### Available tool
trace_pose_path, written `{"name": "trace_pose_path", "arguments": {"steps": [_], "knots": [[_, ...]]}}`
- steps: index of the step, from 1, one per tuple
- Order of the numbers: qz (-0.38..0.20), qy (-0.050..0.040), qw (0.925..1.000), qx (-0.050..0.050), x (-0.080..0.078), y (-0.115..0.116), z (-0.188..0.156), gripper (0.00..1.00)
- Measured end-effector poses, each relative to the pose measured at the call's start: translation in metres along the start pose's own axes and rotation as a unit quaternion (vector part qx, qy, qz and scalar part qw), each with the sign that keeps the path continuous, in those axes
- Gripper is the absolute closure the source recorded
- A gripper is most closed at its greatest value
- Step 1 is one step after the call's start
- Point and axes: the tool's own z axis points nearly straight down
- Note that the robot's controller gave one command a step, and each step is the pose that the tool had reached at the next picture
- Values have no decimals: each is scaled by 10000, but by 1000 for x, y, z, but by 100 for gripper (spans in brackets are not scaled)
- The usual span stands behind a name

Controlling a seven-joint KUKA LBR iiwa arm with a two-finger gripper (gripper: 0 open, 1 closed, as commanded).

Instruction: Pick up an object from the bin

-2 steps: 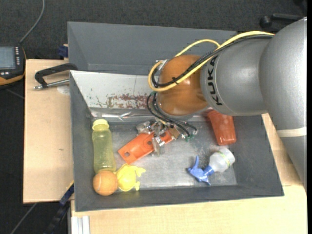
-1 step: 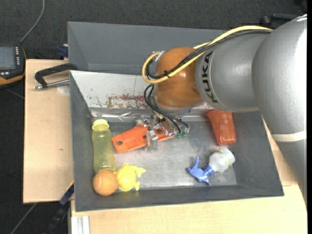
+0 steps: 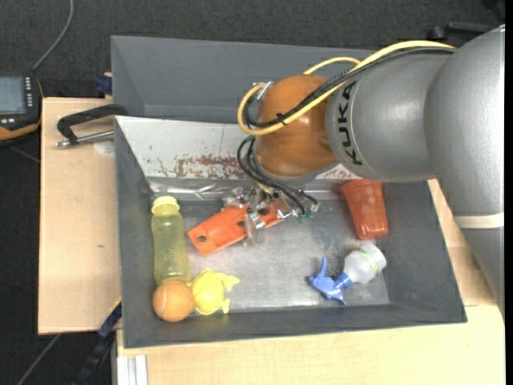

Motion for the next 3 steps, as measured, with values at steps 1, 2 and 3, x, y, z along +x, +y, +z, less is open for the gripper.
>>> {"name": "trace_pose_path", "arguments": {"steps": [1, 2, 3], "knots": [[-97, 0, 10000, -3, 0, -3, 4, 100], [306, 15, 9995, -15, 2, -4, -41, 100], [-10, -20, 10000, -5, -10, 0, -117, 100]]}}
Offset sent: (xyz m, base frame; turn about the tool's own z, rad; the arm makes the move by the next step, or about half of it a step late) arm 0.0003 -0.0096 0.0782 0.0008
